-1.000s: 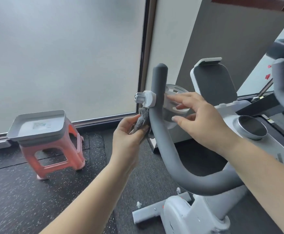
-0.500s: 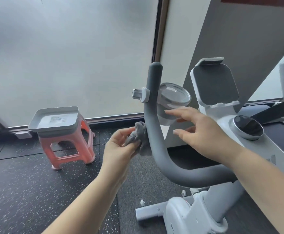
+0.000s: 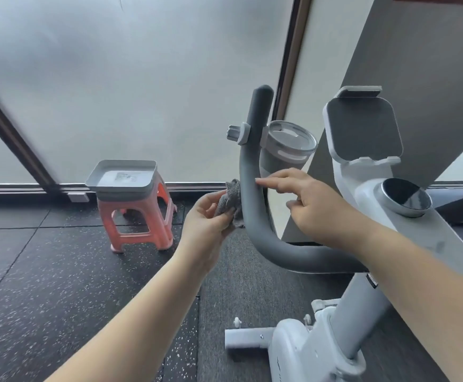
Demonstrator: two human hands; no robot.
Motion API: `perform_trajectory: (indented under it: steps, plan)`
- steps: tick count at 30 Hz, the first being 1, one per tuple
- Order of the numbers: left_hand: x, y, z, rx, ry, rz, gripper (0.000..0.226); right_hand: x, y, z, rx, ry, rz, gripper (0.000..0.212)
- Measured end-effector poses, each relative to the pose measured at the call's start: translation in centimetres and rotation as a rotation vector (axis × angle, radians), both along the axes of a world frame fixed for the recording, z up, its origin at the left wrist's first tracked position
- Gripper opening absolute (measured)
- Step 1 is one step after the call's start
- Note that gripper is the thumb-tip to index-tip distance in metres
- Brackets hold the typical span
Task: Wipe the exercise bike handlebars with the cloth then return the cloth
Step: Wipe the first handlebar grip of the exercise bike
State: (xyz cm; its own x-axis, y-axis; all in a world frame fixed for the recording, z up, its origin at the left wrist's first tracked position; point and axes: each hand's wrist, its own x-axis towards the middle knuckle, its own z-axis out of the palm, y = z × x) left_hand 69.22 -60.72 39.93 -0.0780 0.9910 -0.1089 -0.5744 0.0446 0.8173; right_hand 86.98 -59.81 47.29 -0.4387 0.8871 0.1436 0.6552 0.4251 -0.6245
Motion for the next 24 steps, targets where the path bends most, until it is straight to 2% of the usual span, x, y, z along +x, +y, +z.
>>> perform_trajectory:
  steps: [9, 14, 24]
  plan:
    - [1.0, -4.6, -1.0, -0.008, 0.062, 0.001, 0.025, 0.8, -1.5, -0.9, -0.027, 0.022, 0.014, 0.066]
    - [-0.1, -5.9, -1.4, -0.040, 0.018, -0.083, 0.027, 0.8, -2.1, -0.7, -0.035, 0.010, -0.013, 0.065]
    - [0.1, -3.3, 0.0, -0.034, -0.053, -0.071, 0.024, 1.3, -6.7, 0.2, 0.011, 0.022, -0.226, 0.047]
